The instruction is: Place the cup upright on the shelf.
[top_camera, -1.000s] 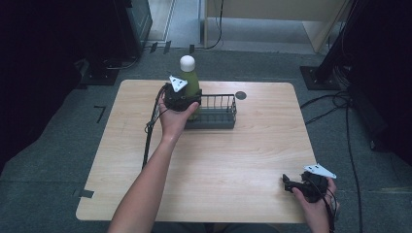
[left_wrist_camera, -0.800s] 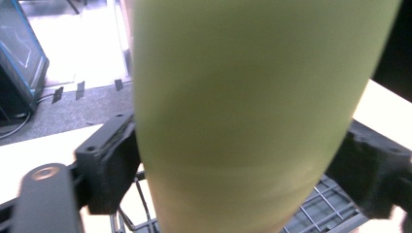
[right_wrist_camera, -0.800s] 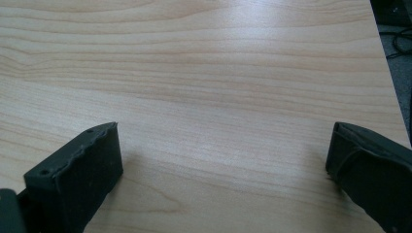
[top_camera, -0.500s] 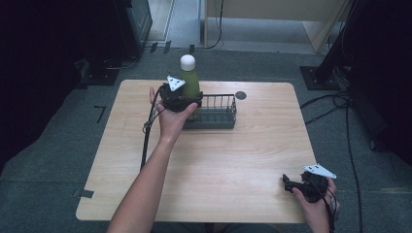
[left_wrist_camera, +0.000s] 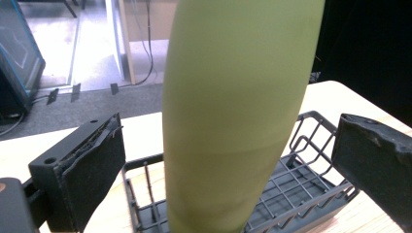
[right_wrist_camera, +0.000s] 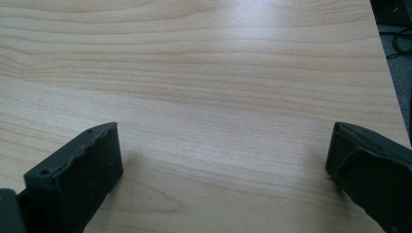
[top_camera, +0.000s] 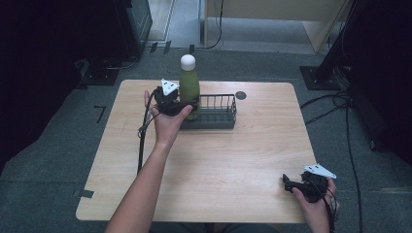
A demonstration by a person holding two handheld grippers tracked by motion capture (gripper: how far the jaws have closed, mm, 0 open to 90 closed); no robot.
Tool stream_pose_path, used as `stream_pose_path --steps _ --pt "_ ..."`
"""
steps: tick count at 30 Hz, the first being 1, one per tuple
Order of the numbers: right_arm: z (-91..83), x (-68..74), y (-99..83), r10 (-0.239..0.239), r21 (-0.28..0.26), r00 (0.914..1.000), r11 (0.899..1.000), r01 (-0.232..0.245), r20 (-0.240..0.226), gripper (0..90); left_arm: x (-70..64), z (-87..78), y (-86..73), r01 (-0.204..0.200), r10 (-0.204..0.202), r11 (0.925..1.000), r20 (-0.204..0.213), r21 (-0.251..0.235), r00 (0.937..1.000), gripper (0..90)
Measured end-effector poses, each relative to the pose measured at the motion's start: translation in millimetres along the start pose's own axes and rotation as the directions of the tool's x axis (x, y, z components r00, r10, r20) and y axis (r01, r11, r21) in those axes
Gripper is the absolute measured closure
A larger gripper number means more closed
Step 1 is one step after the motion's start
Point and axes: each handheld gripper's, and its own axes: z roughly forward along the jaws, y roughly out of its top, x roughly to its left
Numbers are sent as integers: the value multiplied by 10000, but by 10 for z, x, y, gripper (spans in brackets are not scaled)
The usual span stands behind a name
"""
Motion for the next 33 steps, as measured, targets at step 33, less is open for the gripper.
stream_pose_path --steps 33 --pt "1 0 0 -15 -14 10000 10000 15 -2 0 367 -736 -937 302 -257 9970 -643 712 9976 0"
